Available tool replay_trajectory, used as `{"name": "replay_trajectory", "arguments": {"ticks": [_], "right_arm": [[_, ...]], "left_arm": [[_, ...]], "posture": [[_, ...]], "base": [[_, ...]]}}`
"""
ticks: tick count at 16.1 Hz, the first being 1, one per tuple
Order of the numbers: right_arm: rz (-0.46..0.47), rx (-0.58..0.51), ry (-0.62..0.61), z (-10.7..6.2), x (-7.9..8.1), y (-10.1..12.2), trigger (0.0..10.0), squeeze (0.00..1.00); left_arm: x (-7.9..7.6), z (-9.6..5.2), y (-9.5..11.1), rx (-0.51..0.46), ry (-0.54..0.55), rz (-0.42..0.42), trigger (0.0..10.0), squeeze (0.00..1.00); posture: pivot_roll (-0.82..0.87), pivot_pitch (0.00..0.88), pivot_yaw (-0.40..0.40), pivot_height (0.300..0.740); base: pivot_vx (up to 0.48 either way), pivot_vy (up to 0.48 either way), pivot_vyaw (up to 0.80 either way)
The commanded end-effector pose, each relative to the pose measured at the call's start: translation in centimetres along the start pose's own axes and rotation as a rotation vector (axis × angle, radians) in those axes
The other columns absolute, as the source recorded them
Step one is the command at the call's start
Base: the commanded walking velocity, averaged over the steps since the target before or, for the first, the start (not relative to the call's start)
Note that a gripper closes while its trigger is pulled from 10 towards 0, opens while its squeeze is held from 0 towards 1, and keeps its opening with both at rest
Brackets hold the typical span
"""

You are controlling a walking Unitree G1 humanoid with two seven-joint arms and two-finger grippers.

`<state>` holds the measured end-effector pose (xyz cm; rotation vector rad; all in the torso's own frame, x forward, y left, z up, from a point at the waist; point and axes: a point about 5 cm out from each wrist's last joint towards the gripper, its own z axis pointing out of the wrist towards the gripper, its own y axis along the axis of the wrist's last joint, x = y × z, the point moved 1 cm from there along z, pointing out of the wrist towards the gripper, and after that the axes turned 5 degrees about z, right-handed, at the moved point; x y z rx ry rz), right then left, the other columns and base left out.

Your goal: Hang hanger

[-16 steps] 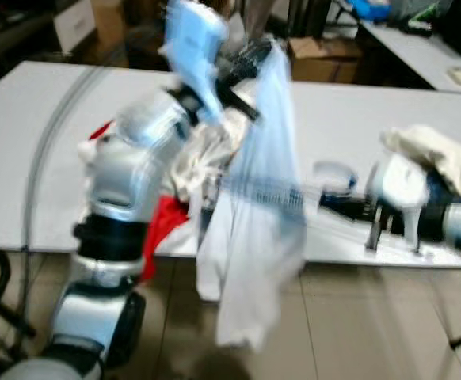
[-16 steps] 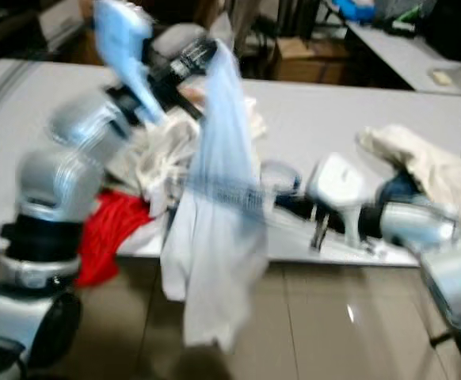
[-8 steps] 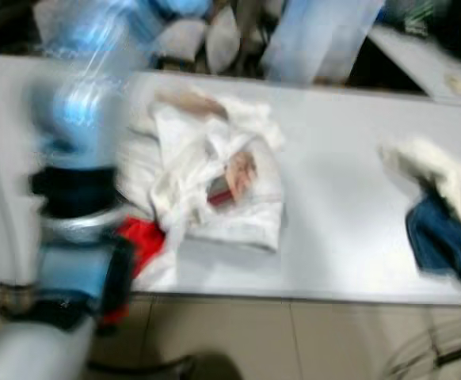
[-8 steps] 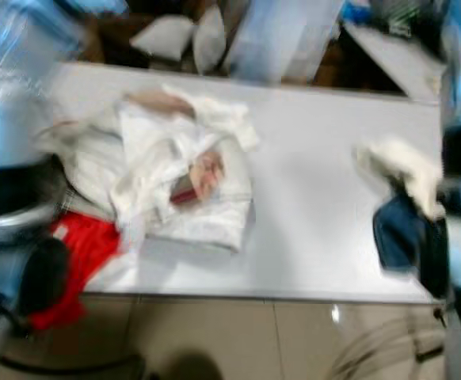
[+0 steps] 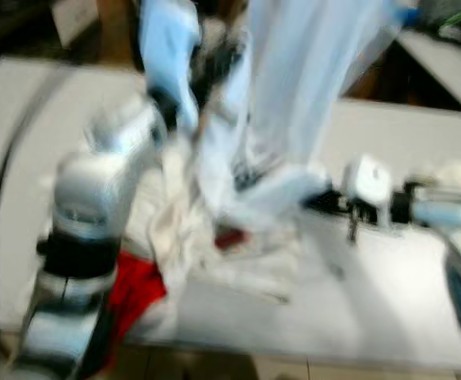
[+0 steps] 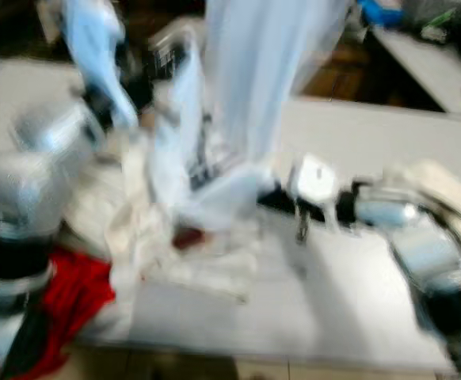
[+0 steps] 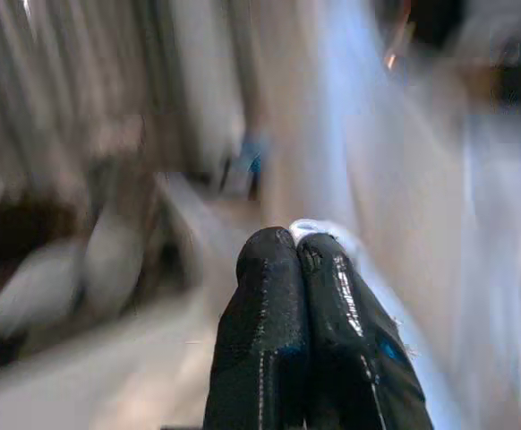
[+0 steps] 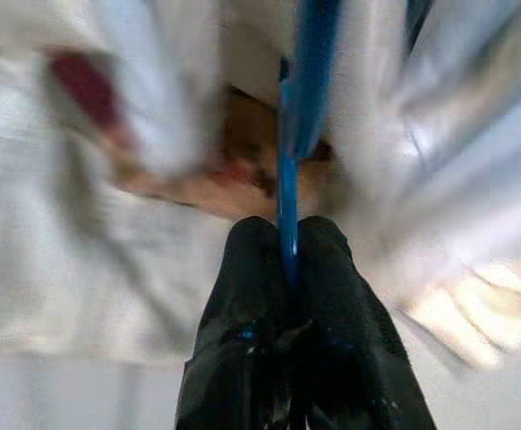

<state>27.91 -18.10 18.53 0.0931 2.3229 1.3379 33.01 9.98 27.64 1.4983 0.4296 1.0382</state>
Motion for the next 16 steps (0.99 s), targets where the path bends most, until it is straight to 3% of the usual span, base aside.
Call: {"name": "replay_trajectory", "arguments": {"ticks": [1,3,5,7,10,11,12,15,16], "right_arm": [[0.052,0.008,0.051,-1.0,1.1,0.0,10.0,0.0],[0.083,0.1,-0.007,-3.4,1.3,-1.1,10.0,0.0],[0.095,0.124,-0.029,-4.1,1.3,-1.0,10.0,0.0],[0.109,0.167,-0.019,-4.9,1.8,-0.9,10.0,0.0],[0.117,0.304,-0.043,-7.8,1.5,-1.7,10.0,0.0],[0.116,0.341,-0.061,-9.0,1.1,-1.7,10.0,0.0],[0.12,0.375,-0.105,-10.7,0.5,-1.4,10.0,0.0],[0.111,0.41,-0.183,-12.9,-0.6,-1.1,10.0,0.0],[0.112,0.409,-0.188,-13.0,-0.6,-1.0,10.0,0.0]], "left_arm": [[-0.9,0.0,-0.9,0.076,-0.015,0.045,10.0,0.0],[0.4,-0.2,-2.3,0.159,0.037,0.144,10.0,0.0],[1.3,-0.2,-2.6,0.18,0.072,0.207,10.0,0.0],[1.7,-0.3,-3.1,0.215,0.09,0.243,10.0,0.0],[2.4,-0.6,-4.3,0.266,0.071,0.274,10.0,0.02],[2.3,-1.1,-4.7,0.301,-0.026,0.315,10.0,1.0],[2.9,-2.2,-5.5,0.394,-0.16,0.391,10.0,1.0],[4.6,-4.5,-5.6,0.517,-0.32,0.484,10.0,1.0],[4.8,-4.7,-5.6,0.523,-0.329,0.493,10.0,1.0]], "posture": [[-0.04,0.008,-0.042,0.74],[-0.05,0.008,-0.029,0.74],[-0.05,0.008,-0.029,0.74],[-0.05,0.005,-0.033,0.74],[-0.05,0.006,-0.038,0.74],[-0.05,0.005,-0.038,0.74],[-0.05,0.003,-0.037,0.74],[-0.05,0.0,-0.028,0.74],[-0.05,0.0,-0.026,0.74]], "base": [[0.0,0.0,0.0],[0.0,0.0,0.0],[0.0,0.0,0.0],[0.0,0.0,0.0],[0.0,0.0,0.0],[0.0,0.0,0.0],[0.0,0.0,0.0],[0.0,0.0,0.0],[0.0,0.0,0.0]]}}
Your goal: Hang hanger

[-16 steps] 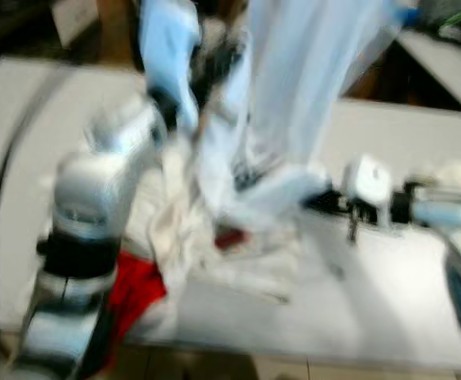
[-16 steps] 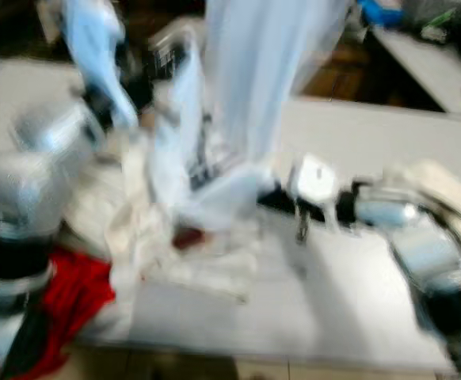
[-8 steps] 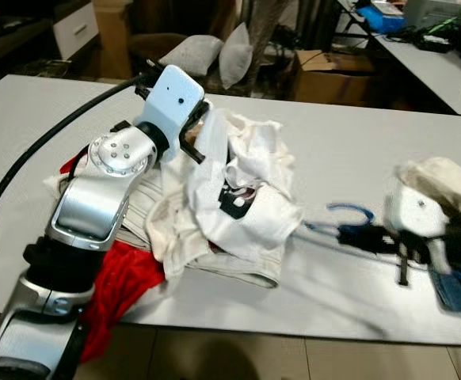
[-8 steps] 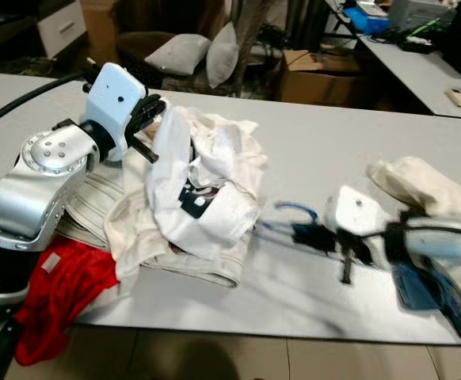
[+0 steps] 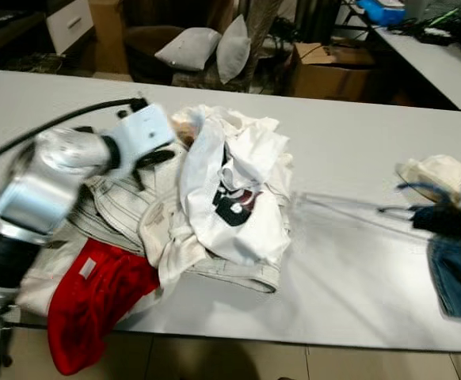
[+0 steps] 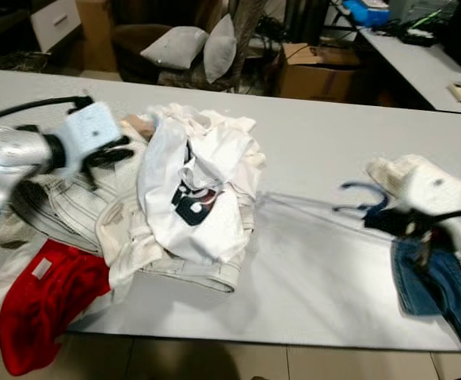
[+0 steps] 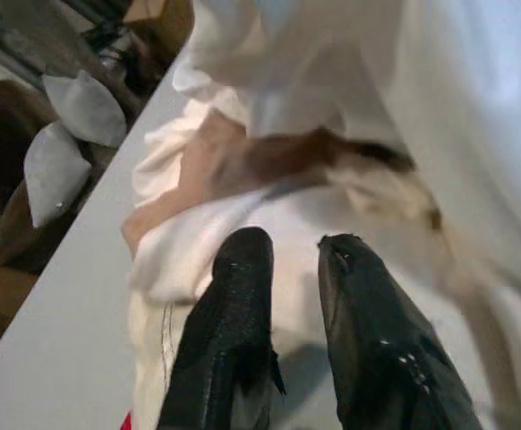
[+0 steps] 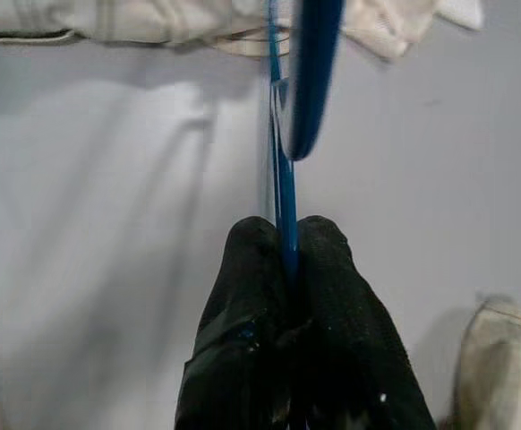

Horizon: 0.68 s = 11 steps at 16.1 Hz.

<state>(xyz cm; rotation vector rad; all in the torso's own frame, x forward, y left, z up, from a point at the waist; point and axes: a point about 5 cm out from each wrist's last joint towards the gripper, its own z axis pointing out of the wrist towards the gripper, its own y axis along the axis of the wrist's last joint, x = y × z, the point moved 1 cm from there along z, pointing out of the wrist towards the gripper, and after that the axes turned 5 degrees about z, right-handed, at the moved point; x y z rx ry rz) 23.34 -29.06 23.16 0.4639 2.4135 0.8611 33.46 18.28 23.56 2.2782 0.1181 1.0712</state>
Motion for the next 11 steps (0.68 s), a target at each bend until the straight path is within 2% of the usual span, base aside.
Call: {"name": "replay_trajectory", "arguments": {"ticks": [1,3,4,5,7,8,9,10,11], "right_arm": [[0.002,0.014,-0.047,-1.0,-0.7,0.0,10.0,0.0],[0.017,-0.015,-0.125,-1.8,-1.5,0.1,10.0,0.0],[0.019,-0.075,-0.188,-1.9,-2.0,0.5,10.0,0.0],[0.032,-0.11,-0.22,-1.7,-2.1,0.8,10.0,0.0],[0.125,-0.209,-0.366,-0.7,-2.7,1.3,10.0,0.0],[0.217,-0.285,-0.472,0.3,-3.2,1.4,10.0,0.0],[0.26,-0.316,-0.505,0.9,-3.1,1.6,10.0,0.0],[0.317,-0.364,-0.56,1.8,-2.9,1.9,10.0,0.0],[0.362,-0.394,-0.599,2.8,-2.4,2.2,10.0,0.0]], "left_arm": [[0.0,-1.0,-0.1,-0.025,-0.072,0.053,10.0,1.0],[0.9,-2.7,-1.2,-0.033,-0.074,0.02,10.0,1.0],[2.4,-4.3,-1.7,-0.057,0.0,-0.028,10.0,1.0],[3.2,-4.8,-1.6,-0.094,0.06,-0.061,10.0,1.0],[5.8,-5.9,-0.4,-0.256,0.303,-0.2,10.0,1.0],[6.5,-5.5,1.0,-0.382,0.441,-0.301,10.0,1.0],[6.3,-5.0,1.9,-0.465,0.475,-0.386,10.0,1.0],[5.2,-4.0,3.3,-0.573,0.478,-0.475,10.0,1.0],[3.7,-2.8,4.4,-0.634,0.477,-0.552,10.0,0.63]], "posture": [[-0.05,0.0,-0.023,0.74],[-0.05,0.0,-0.018,0.74],[-0.05,0.002,-0.018,0.74],[-0.04,0.002,-0.019,0.74],[-0.03,0.008,-0.034,0.74],[-0.03,0.008,-0.043,0.74],[-0.03,0.01,-0.045,0.74],[-0.03,0.011,-0.046,0.74],[-0.04,0.013,-0.042,0.74]], "base": [[0.0,0.0,0.0],[0.0,0.0,0.0],[0.0,0.0,0.0],[0.0,0.0,0.0],[0.0,0.0,0.0],[0.0,0.0,0.0],[0.0,0.0,0.0],[0.0,0.0,0.0],[0.0,0.0,0.0]]}}
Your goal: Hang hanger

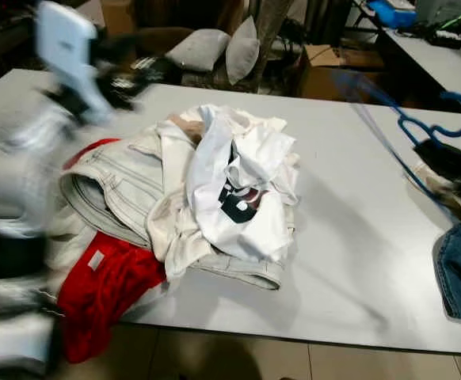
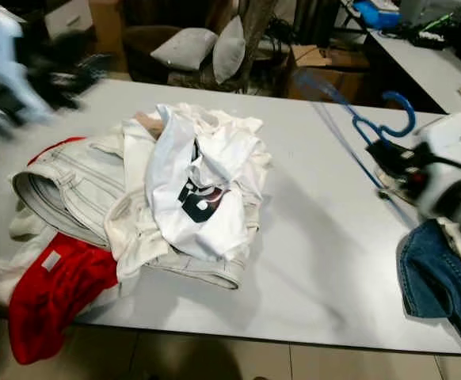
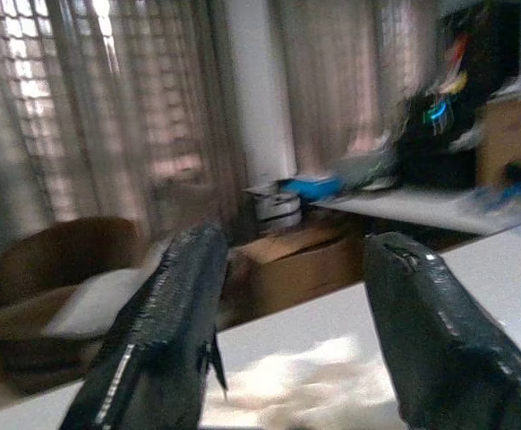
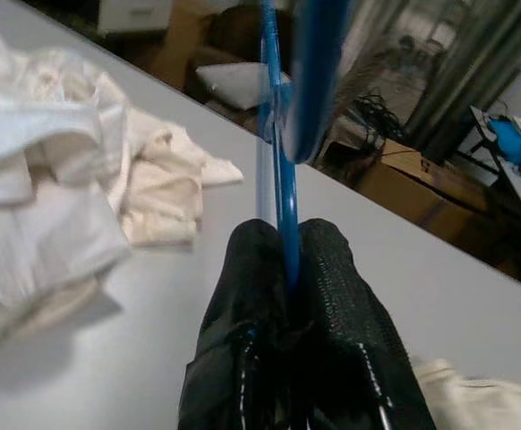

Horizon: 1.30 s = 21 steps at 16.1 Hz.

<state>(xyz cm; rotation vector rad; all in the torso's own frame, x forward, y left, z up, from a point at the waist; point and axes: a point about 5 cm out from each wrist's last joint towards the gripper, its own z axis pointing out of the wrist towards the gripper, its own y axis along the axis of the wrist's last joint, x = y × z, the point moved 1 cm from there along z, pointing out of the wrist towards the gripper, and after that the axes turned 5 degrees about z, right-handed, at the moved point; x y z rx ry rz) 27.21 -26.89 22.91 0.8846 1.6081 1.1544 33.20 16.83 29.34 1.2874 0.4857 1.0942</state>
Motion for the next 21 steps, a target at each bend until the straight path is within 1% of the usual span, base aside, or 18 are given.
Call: {"name": "replay_trajectory", "arguments": {"ticks": [1,2,3,4,5,6,7,8,9,10,11,13,14,16,18,21], "right_arm": [[-0.002,-0.01,-0.058,0.0,0.0,0.4,10.0,0.0],[0.044,-0.027,-0.117,0.6,1.7,0.2,10.0,0.0],[0.117,-0.049,-0.177,1.0,3.9,0.1,10.0,0.0],[0.14,-0.061,-0.194,1.0,4.7,0.0,10.0,0.0],[0.217,-0.059,-0.23,1.0,6.3,-0.6,10.0,0.0],[0.211,-0.038,-0.254,1.0,7.6,-1.3,10.0,0.0],[0.17,-0.026,-0.246,1.0,8.0,-1.5,10.0,0.0],[0.158,-0.016,-0.252,1.0,8.5,-1.9,10.0,0.0],[0.175,-0.015,-0.263,1.0,8.6,-2.0,10.0,0.0],[0.177,-0.003,-0.3,1.0,8.8,-2.7,10.0,0.0],[0.182,-0.002,-0.316,0.8,9.3,-3.0,10.0,0.0],[0.219,-0.007,-0.31,0.8,9.5,-3.2,10.0,0.0],[0.274,-0.008,-0.302,0.8,9.8,-3.2,10.0,0.0],[0.275,-0.009,-0.305,0.9,9.9,-3.1,10.0,0.0],[0.253,-0.016,-0.306,0.9,10.1,-3.1,10.0,0.0],[0.272,-0.009,-0.309,1.0,10.0,-3.3,10.0,0.0]], "left_arm": [[-0.9,0.0,-0.1,0.0,0.009,-0.036,10.0,0.5],[-3.8,0.1,-1.7,0.031,0.021,-0.093,10.0,0.04],[-6.2,-0.3,-3.1,0.062,0.069,-0.128,10.0,0.04],[-6.9,-0.5,-3.4,0.065,0.09,-0.145,10.0,0.05],[-8.0,-0.9,-4.2,0.091,0.117,-0.152,10.0,0.04],[-8.8,-1.2,-5.0,0.115,0.138,-0.138,10.0,0.05],[-8.7,-1.3,-5.2,0.123,0.151,-0.14,10.0,0.04],[-8.6,-1.5,-5.7,0.14,0.168,-0.117,10.0,0.04],[-8.6,-1.7,-5.9,0.149,0.174,-0.099,10.0,0.04],[-8.5,-2.2,-6.8,0.186,0.179,-0.042,10.0,0.05],[-8.3,-2.9,-7.6,0.219,0.198,-0.01,10.0,0.05],[-8.5,-3.1,-8.0,0.234,0.19,0.018,10.0,0.05],[-8.6,-3.1,-8.2,0.236,0.19,0.03,10.0,0.05],[-8.6,-3.0,-8.5,0.238,0.195,0.029,10.0,0.05],[-8.9,-3.1,-8.8,0.243,0.179,0.027,10.0,0.05],[-9.2,-2.9,-9.0,0.245,0.169,0.028,10.0,0.05]], "posture": [[-0.04,0.013,-0.041,0.74],[-0.06,0.01,-0.025,0.74],[-0.07,0.006,-0.025,0.74],[-0.07,0.006,-0.026,0.74],[-0.07,0.006,-0.029,0.74],[-0.07,0.002,-0.033,0.74],[-0.08,0.001,-0.036,0.74],[-0.07,0.0,-0.041,0.74],[-0.07,0.0,-0.047,0.74],[-0.07,0.0,-0.056,0.74],[-0.07,0.0,-0.059,0.74],[-0.07,0.0,-0.061,0.74],[-0.08,0.0,-0.063,0.74],[-0.08,0.0,-0.054,0.74],[-0.08,0.0,-0.054,0.74],[-0.08,0.0,-0.047,0.74]], "base": [[0.0,0.0,0.0],[0.0,0.0,0.0],[0.0,0.0,0.0],[0.0,0.0,0.0],[0.0,-0.416,0.0],[0.0,-0.469,0.0],[0.0,-0.48,0.0],[0.0,-0.48,0.0],[0.0,-0.48,0.0],[0.0,-0.48,0.0],[0.0,-0.48,0.0],[0.0,-0.48,0.0],[0.0,-0.431,0.0],[0.0,-0.411,0.0],[0.0,-0.401,0.0],[0.0,-0.4,0.0]]}}
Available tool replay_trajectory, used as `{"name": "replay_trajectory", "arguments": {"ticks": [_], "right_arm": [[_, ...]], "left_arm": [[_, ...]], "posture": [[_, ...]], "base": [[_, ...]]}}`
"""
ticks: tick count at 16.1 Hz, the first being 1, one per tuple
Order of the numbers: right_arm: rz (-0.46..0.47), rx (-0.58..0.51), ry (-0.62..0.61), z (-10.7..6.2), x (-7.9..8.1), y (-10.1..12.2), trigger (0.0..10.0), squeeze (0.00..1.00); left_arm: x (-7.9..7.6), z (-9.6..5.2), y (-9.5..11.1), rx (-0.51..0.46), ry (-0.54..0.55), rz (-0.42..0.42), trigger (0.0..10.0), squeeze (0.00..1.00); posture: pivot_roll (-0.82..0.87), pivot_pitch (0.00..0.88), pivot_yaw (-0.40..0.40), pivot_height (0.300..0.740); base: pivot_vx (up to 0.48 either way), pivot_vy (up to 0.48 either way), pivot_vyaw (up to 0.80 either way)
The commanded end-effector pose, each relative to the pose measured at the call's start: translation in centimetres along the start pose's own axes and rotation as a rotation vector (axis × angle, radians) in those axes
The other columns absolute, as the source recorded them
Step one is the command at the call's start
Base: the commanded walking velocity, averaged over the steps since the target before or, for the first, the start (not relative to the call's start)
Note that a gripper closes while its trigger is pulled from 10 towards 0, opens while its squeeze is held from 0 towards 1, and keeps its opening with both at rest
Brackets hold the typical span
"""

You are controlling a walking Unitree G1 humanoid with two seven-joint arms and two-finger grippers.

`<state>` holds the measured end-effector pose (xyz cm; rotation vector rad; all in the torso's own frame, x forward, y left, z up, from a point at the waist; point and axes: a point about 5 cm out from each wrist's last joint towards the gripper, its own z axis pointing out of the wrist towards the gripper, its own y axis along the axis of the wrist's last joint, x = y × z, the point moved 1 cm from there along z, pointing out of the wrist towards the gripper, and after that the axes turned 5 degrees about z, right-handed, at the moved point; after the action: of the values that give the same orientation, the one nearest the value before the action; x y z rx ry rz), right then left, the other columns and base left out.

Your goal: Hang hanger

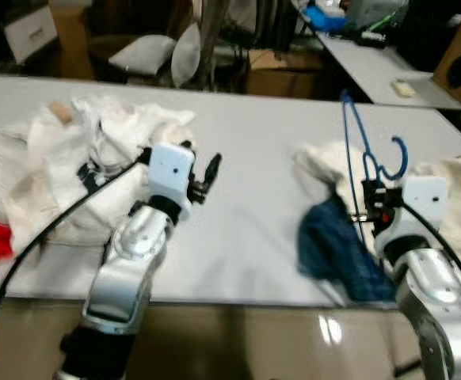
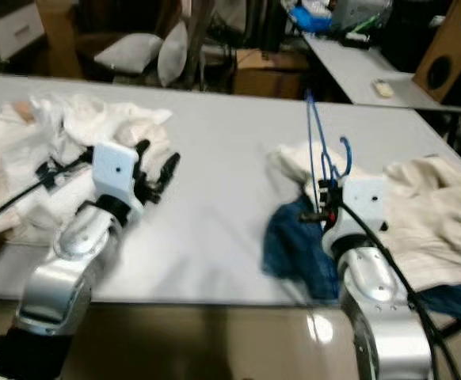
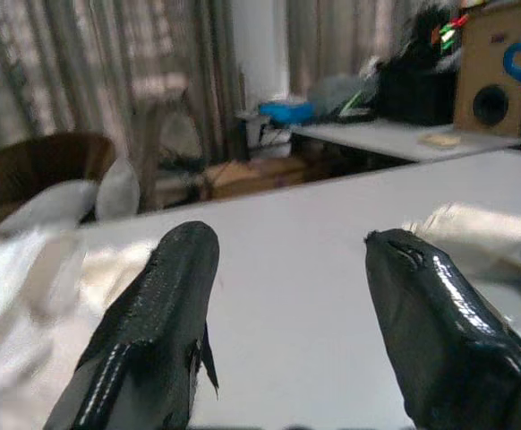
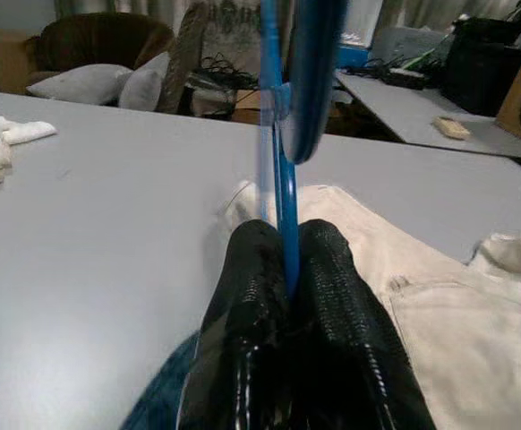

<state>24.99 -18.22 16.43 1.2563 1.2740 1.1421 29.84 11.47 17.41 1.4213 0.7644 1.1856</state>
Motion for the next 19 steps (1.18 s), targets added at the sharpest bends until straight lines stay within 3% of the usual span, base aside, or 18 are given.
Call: {"name": "replay_trajectory", "arguments": {"ticks": [1,8,10,13,19], "right_arm": [[-0.007,-0.02,-0.007,0.0,-0.2,0.5,10.0,0.0],[0.005,0.0,-0.005,-0.2,-0.2,0.2,10.0,0.0],[0.032,0.014,-0.009,-0.3,-0.2,0.1,10.0,0.0],[0.017,0.019,-0.018,-0.4,-0.5,-0.1,10.0,0.0],[0.019,0.017,-0.024,-0.4,-0.6,0.1,10.0,0.0]], "left_arm": [[-0.1,0.2,0.3,-0.009,-0.006,0.021,10.0,0.05],[-0.6,0.3,0.2,-0.008,-0.034,0.03,10.0,0.05],[-0.8,0.3,-0.2,0.021,-0.049,0.015,10.0,0.03],[-1.3,0.4,0.0,-0.019,-0.108,0.032,10.0,0.0],[-1.5,0.7,-0.3,0.013,-0.133,-0.031,10.0,0.0]], "posture": [[-0.08,0.001,-0.047,0.74],[-0.08,0.014,-0.043,0.74],[-0.09,0.017,-0.038,0.74],[-0.09,0.023,-0.031,0.74],[-0.09,0.022,-0.022,0.74]], "base": [[0.0,-0.398,0.0],[0.0,-0.385,0.0],[0.0,0.0,-0.78],[0.0,0.0,-0.77],[0.0,0.336,-0.77]]}}
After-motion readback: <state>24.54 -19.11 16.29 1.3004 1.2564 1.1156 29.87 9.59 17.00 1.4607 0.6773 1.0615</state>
